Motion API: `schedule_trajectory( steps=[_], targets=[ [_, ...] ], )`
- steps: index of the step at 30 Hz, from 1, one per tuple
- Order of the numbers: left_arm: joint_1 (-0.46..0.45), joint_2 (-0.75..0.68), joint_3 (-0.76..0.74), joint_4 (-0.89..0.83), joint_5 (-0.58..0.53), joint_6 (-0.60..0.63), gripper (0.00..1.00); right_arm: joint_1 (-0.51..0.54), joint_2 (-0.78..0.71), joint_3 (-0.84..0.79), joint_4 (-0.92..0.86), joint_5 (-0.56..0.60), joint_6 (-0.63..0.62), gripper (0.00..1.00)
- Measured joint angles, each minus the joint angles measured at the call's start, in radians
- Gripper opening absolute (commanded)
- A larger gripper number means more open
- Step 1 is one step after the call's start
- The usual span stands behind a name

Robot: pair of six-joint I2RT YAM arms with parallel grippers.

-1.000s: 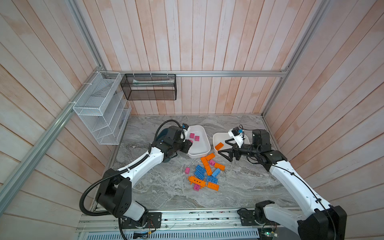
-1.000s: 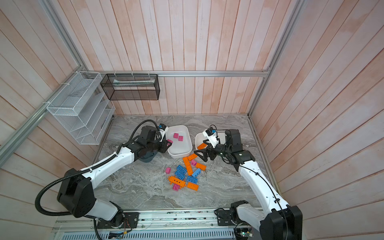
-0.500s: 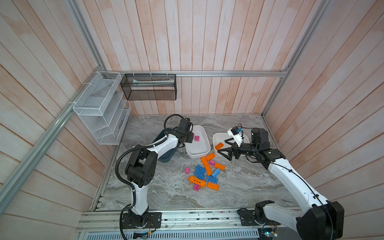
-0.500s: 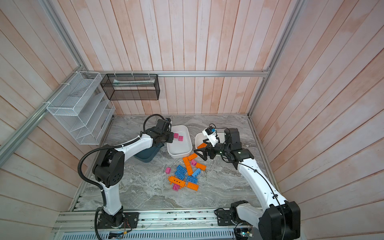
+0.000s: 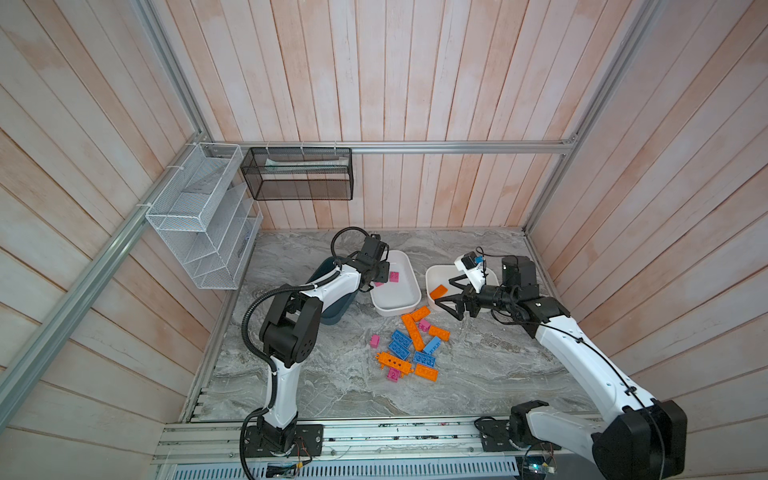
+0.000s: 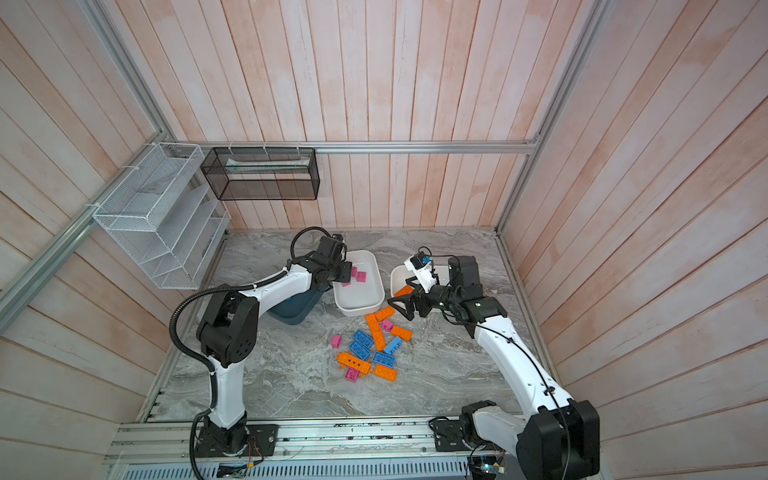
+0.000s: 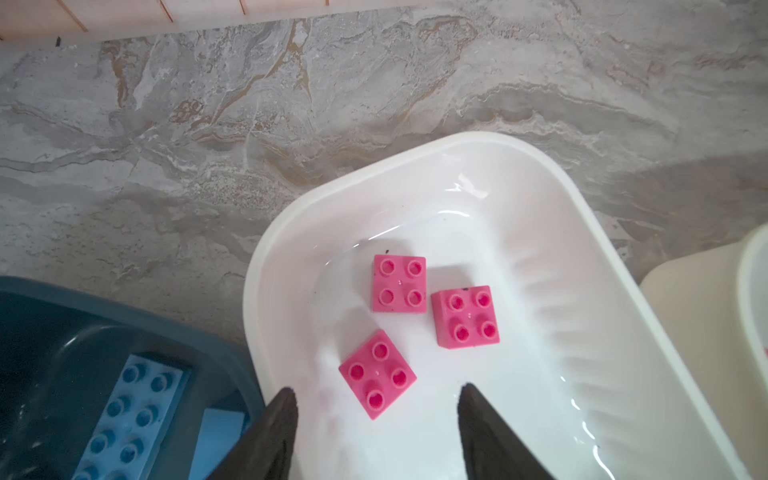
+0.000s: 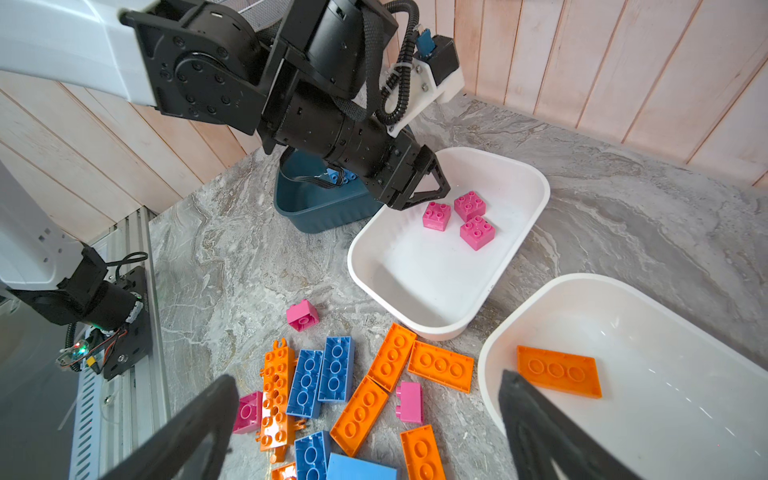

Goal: Sort the legos into containers by color
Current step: 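Carry the pink brick with the left gripper into the nearer white tub and release, then lower the left gripper over another pink brick beside the pile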

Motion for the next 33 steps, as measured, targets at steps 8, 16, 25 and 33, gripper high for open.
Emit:
schedule_trajectory(
  steps=[8,16,25,33],
  targets=[
    [-0.031,-0.292,-0.140,-0.123,0.055,-0.064,0.73,-0.001,0.000,-0.025,0.006,-0.009,0.001,0.98],
    [-0.147,-0.529,-0.402,-0.235,0.122,-0.176,0.73,-0.001,0.000,-0.028,0.009,-0.029,0.001,0.98],
    [-0.184,-0.543,-0.615,-0.217,0.196,-0.233,0.71,-0.001,0.000,-0.050,0.025,-0.043,0.003,0.98],
    [-0.184,-0.431,-0.619,-0.119,0.211,-0.175,0.56,-0.001,0.000,-0.055,0.028,-0.045,0.008,0.98]
  ],
)
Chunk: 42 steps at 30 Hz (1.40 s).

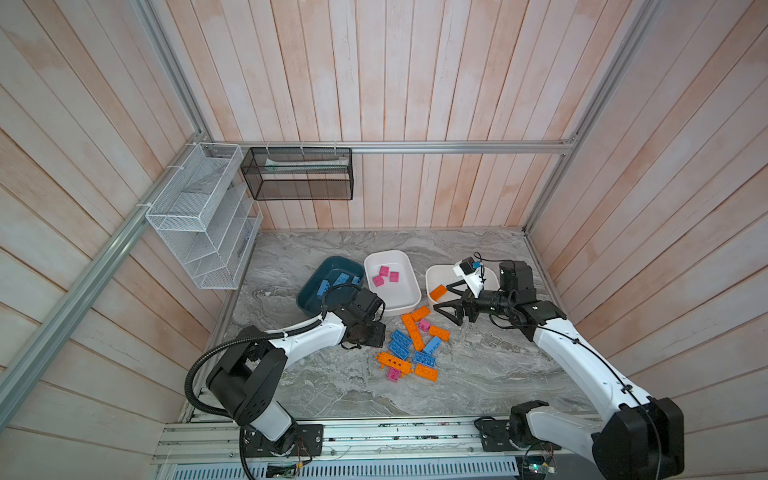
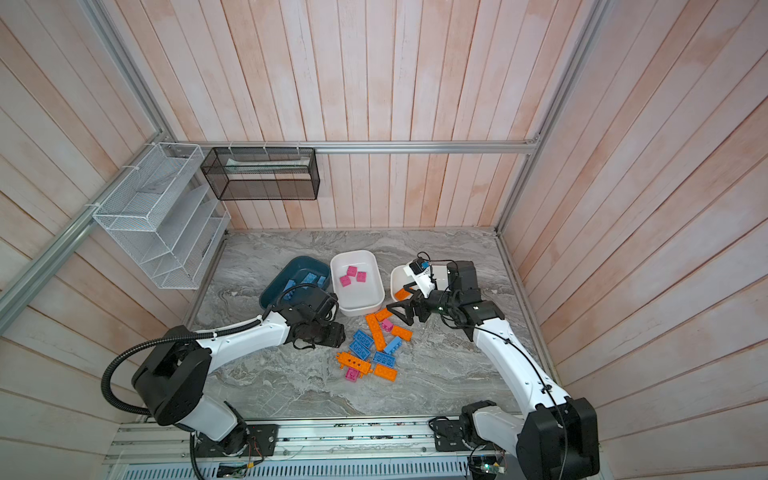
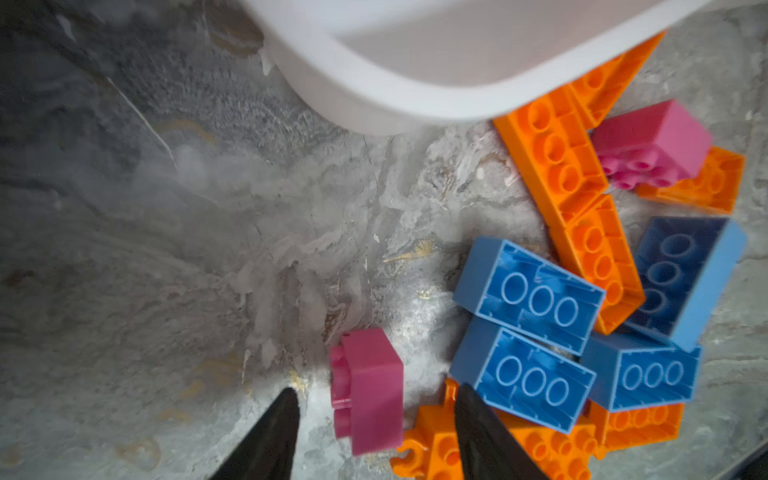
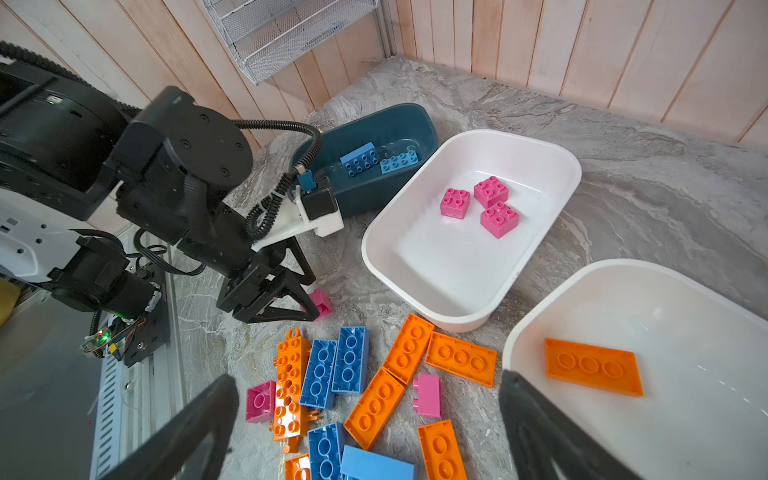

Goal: Sort the legos into containers by color
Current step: 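Lower the left gripper over another pink brick beside the pile, then close the left gripper on the pink brick and lift it, then carry the pink brick with the left gripper into the nearer white tub and release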

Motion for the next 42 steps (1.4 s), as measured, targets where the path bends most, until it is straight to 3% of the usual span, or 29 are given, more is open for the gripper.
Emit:
schedule_trajectory(
  steps=[3,7,11,18,27,42],
  targets=[
    [0.000,0.023,0.000,0.013,0.000,0.021,0.48,0.000,0.000,0.000,0.000,0.000,0.000,0.98],
    [0.000,0.043,0.000,0.017,-0.005,0.043,0.30,0.000,0.000,0.000,0.000,0.000,0.000,0.98],
    [0.000,0.042,0.000,0.011,-0.013,0.056,0.21,0.000,0.000,0.000,0.000,0.000,0.000,0.98],
    [0.002,0.031,0.082,-0.112,-0.037,0.088,0.22,0.000,-0.002,0.000,-0.001,0.001,-0.003,0.98],
    [0.058,0.043,0.433,-0.184,-0.103,0.230,0.24,-0.002,-0.003,0.000,0.000,0.008,-0.003,0.98],
    [0.148,0.458,0.705,0.038,-0.275,0.607,0.26,-0.023,-0.004,0.000,0.034,0.023,-0.003,0.98]
  ],
)
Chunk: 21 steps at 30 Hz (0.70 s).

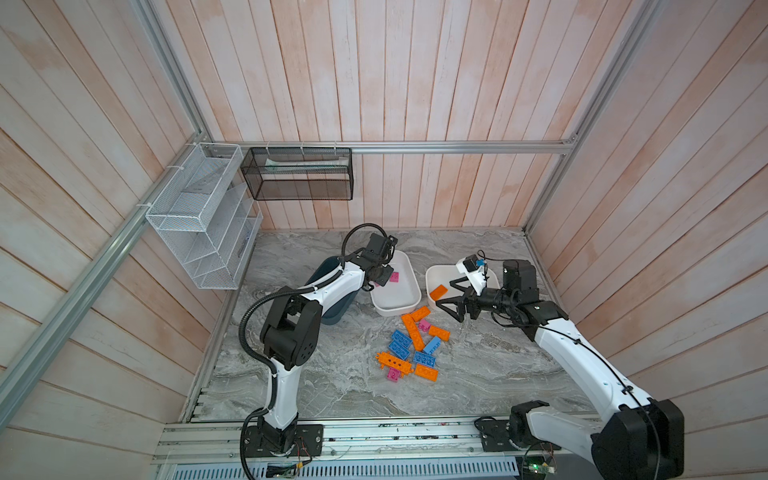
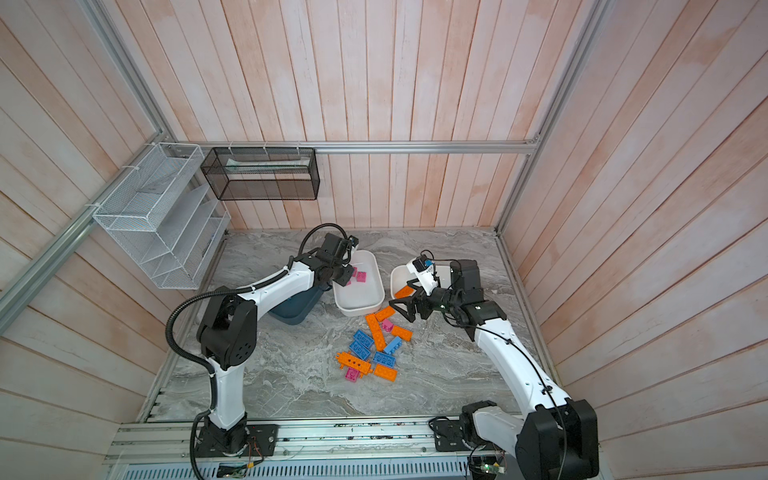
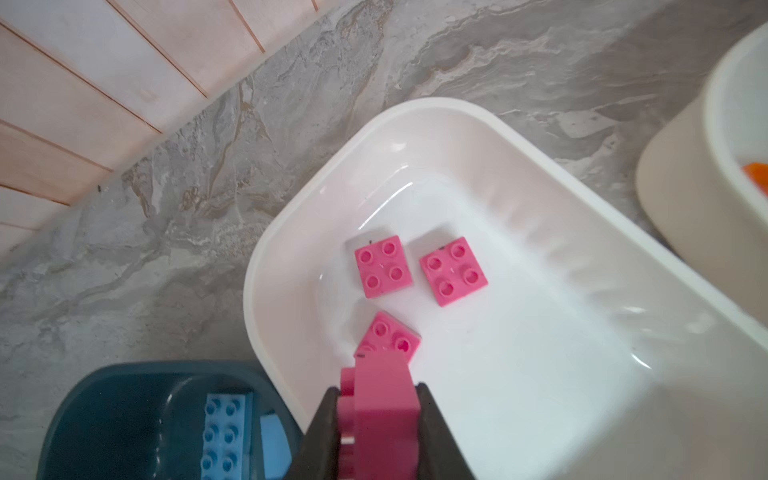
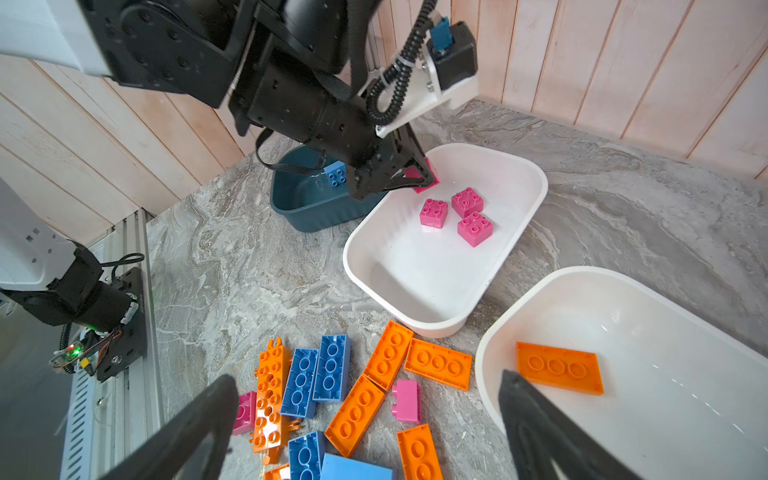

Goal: Sort the legos into containers by color
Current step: 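Carry the pink brick with the left gripper into the nearer white tub and release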

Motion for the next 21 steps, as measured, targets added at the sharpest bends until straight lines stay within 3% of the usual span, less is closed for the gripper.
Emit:
schedule_trajectory(
  steps=[6,11,14,21],
  targets=[
    [0.000,0.123,0.103,0.061,-0.090,0.105,0.32,-0.005,0.000,0.000,0.003,0.000,0.000,0.98],
    [0.001,0.174,0.171,0.034,-0.107,0.133,0.54,-0.014,0.000,0.000,0.002,0.000,-0.001,0.98],
    [0.002,0.171,0.188,-0.007,-0.083,0.124,0.64,-0.021,0.000,0.000,-0.002,0.000,-0.005,0.98],
    [0.002,0.071,0.168,-0.145,0.067,0.055,0.70,-0.031,0.000,0.000,-0.005,-0.003,-0.006,0.98]
  ],
)
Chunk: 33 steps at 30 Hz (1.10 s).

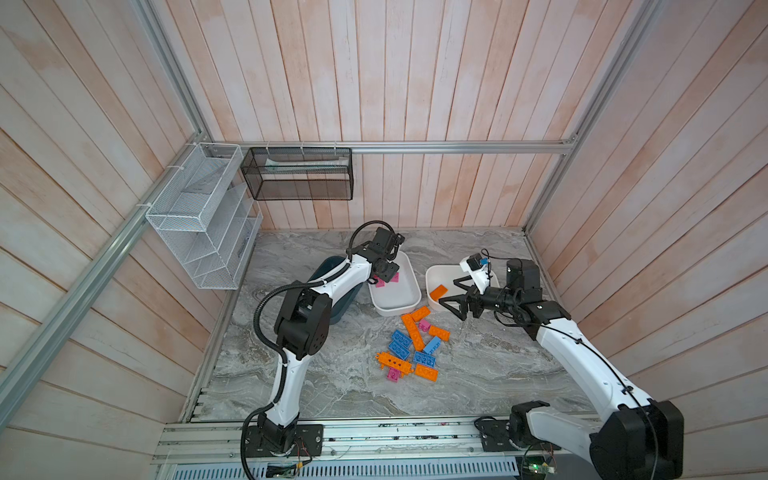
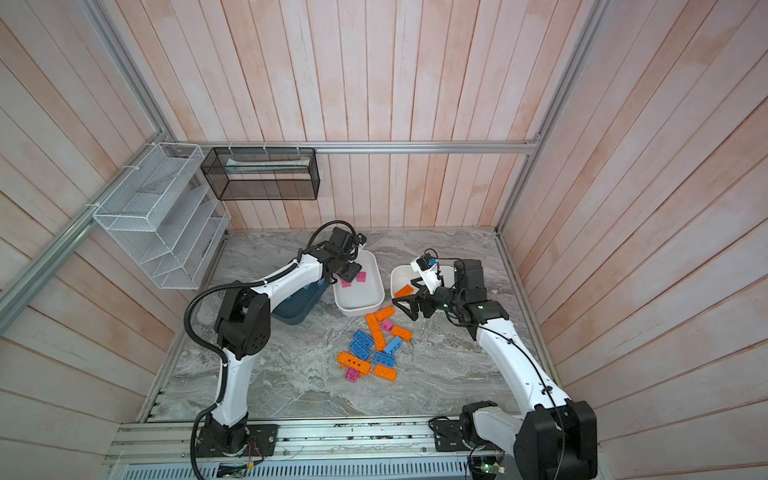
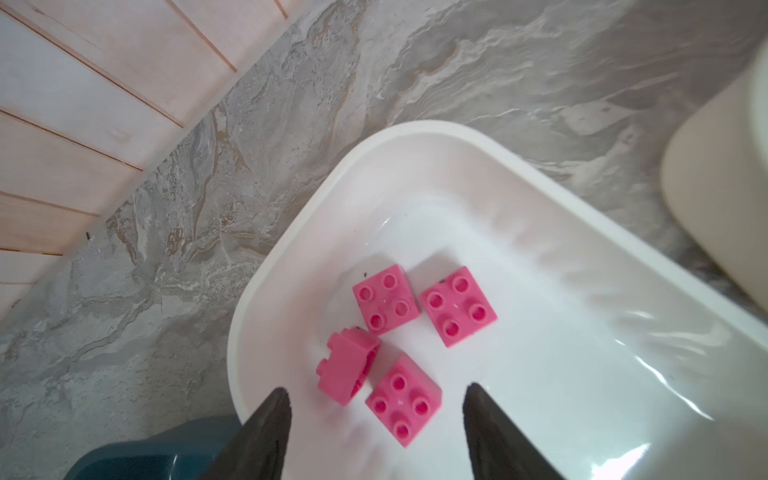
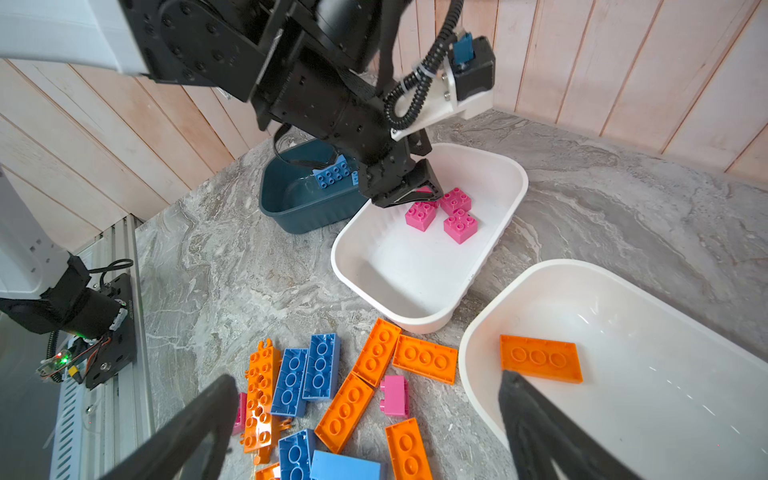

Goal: Sort the legos into containers by color
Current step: 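Move the left gripper down over the orange peg brick at the pile's near edge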

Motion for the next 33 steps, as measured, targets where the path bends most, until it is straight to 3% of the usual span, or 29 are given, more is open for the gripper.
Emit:
schedule_trajectory(
  steps=[2,8,15,22,33],
  targets=[
    [-0.003,-0.054,-0.008,-0.024,0.033,-0.017,0.71,0.000,0.000,0.000,0.000,-0.001,0.000,0.98],
    [-0.063,-0.412,-0.357,-0.016,0.203,-0.022,0.72,-0.001,-0.005,0.000,-0.002,-0.019,-0.003,0.98],
    [-0.104,-0.695,-0.729,0.011,0.435,0.128,0.72,-0.001,-0.008,0.000,-0.004,-0.027,-0.011,0.98],
    [-0.113,-0.782,-0.938,0.043,0.547,0.323,0.72,-0.001,-0.026,0.000,-0.021,-0.027,-0.024,0.98],
    [-0.198,-0.733,-1.108,0.222,0.526,0.493,0.67,-0.002,-0.053,-0.014,-0.070,-0.019,-0.047,0.98]
  ],
)
